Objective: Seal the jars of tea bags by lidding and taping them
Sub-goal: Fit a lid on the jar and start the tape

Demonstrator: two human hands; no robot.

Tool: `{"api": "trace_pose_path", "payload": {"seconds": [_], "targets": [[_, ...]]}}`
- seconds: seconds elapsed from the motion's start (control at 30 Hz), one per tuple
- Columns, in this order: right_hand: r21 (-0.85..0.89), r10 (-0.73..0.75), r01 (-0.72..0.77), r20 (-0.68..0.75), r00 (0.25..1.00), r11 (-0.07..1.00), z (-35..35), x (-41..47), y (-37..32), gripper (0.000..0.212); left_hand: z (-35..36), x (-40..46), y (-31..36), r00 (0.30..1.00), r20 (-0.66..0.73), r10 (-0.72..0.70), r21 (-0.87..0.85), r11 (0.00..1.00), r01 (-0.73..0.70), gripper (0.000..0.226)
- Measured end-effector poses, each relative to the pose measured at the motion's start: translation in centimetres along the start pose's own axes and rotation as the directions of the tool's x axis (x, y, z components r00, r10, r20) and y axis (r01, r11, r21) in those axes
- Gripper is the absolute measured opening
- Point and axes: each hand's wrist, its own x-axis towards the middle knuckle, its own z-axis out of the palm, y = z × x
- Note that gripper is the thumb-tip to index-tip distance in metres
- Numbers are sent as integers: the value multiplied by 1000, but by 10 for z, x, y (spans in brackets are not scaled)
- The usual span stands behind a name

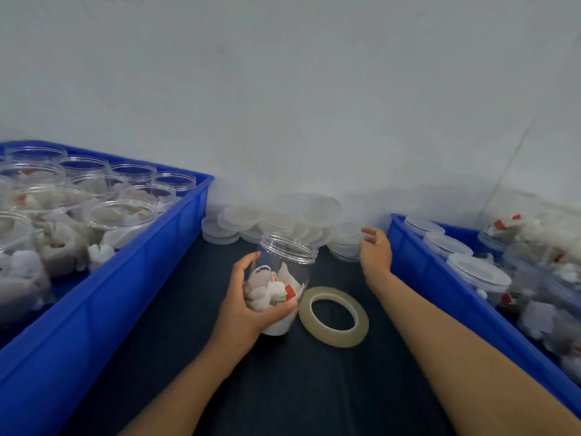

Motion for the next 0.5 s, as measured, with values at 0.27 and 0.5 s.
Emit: {"api": "trace_pose_path", "payload": {"seconds": [0.27,0.5], "targets": [[-114,133,-136,-32,991,984,19,62,7,31,0,4,-12,999,-9,45,-15,999,-45,91],[47,193,-188,-144,971,981,29,66,9,23,0,6,-16,998,-12,60,-11,998,-60,90]]}}
